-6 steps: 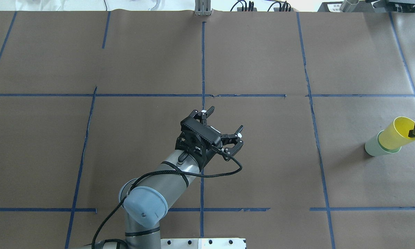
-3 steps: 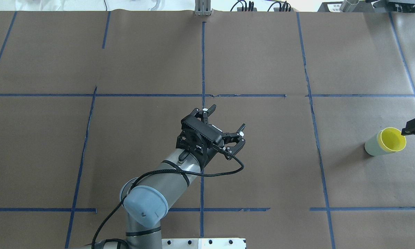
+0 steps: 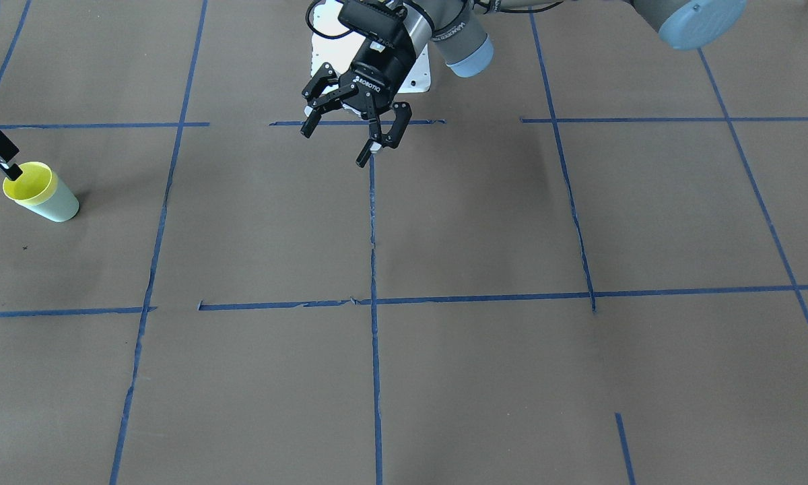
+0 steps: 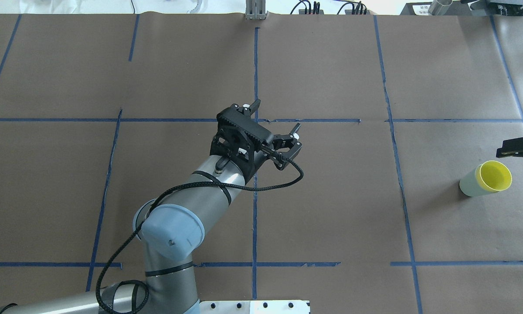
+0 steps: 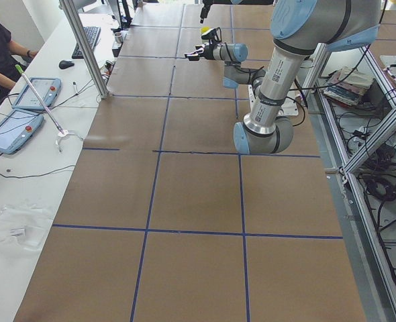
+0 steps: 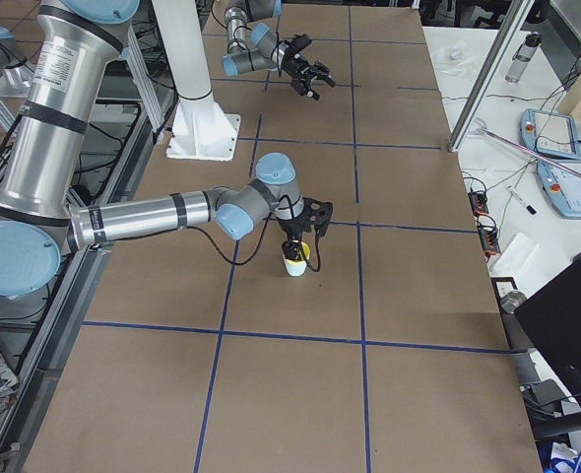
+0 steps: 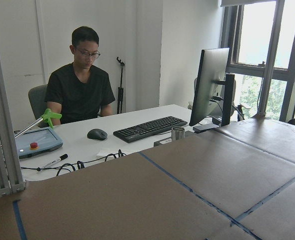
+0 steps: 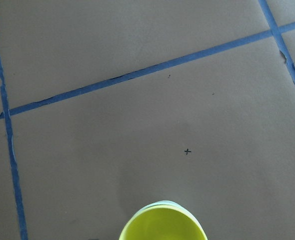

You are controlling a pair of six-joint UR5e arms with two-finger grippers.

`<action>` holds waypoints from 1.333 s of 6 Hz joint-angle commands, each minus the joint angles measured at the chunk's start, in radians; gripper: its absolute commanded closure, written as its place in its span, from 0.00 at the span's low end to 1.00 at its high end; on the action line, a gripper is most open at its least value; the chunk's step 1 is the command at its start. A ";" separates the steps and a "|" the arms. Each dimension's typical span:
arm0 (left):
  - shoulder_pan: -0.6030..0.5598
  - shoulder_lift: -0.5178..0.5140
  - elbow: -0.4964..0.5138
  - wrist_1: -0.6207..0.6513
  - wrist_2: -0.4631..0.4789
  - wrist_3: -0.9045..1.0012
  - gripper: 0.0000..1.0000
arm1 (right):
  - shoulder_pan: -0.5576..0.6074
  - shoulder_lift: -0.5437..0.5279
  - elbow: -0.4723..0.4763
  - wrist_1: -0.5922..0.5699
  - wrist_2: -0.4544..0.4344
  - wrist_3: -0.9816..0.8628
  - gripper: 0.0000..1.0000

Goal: Transfer and stack yellow cup on green cup

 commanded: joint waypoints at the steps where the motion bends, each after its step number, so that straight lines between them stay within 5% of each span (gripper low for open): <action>1: -0.064 0.044 -0.019 0.169 -0.080 -0.102 0.01 | 0.096 0.049 -0.004 -0.082 0.080 -0.117 0.00; 3: -0.192 0.113 -0.139 0.484 -0.386 -0.322 0.00 | 0.132 0.073 -0.002 -0.137 0.096 -0.187 0.00; 5: -0.434 0.127 -0.186 0.867 -0.852 -0.366 0.00 | 0.170 0.089 -0.018 -0.182 0.111 -0.305 0.00; 8: -0.700 0.430 -0.272 0.914 -1.130 0.021 0.00 | 0.309 0.231 -0.044 -0.522 0.179 -0.640 0.00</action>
